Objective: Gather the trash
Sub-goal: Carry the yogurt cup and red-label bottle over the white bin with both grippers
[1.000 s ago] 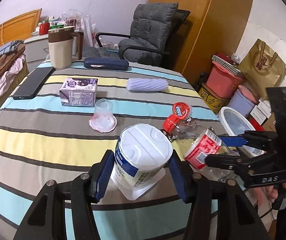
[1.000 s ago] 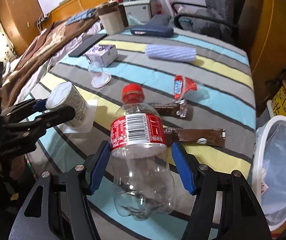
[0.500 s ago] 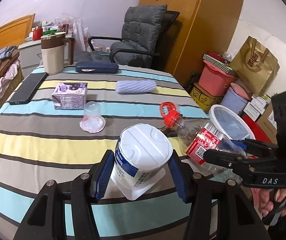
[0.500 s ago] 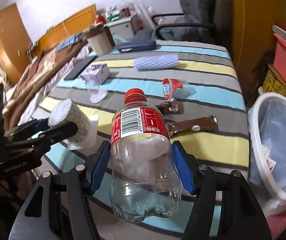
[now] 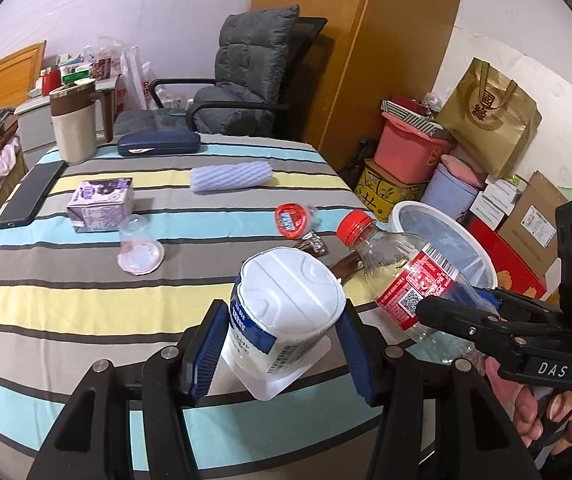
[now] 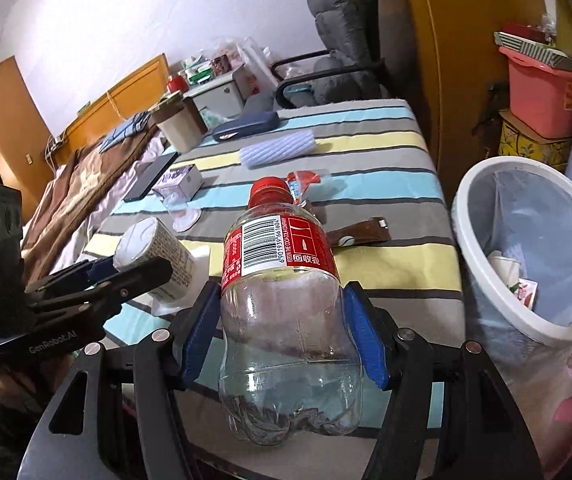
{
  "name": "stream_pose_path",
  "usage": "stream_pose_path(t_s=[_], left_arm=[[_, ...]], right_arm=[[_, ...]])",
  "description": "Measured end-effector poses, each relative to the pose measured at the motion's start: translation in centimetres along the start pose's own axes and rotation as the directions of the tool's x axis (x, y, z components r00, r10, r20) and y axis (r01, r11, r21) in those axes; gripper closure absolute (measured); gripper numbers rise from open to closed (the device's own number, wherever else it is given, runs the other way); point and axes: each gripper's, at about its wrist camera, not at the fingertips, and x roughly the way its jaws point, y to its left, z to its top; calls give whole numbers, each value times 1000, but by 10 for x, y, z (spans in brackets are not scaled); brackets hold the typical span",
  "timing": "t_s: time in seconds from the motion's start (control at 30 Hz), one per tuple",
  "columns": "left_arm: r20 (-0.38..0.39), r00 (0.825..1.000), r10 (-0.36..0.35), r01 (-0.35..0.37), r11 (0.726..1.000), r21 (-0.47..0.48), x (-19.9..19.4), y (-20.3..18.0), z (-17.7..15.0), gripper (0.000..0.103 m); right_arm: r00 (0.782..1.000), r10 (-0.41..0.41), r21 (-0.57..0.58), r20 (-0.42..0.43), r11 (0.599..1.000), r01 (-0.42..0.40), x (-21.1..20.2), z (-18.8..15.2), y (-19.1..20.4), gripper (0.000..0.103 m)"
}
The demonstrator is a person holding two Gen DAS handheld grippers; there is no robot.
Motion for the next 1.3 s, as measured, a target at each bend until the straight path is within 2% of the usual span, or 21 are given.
stream_pose_path(t_s=[0.73, 1.07, 1.3], left_arm=[[-18, 998, -57, 59, 993, 98, 27, -64, 26, 48], [-32, 993, -117, 120, 981, 154, 51, -105, 46, 48], [-57, 982, -178, 185, 966, 181, 78, -137, 59, 48]], right_arm=[[991, -99, 107, 87, 990, 90, -33, -3, -47, 39], [977, -178, 171, 119, 973, 157, -54, -4, -87, 39], [963, -244, 218, 112, 952, 215, -63, -8, -115, 39]])
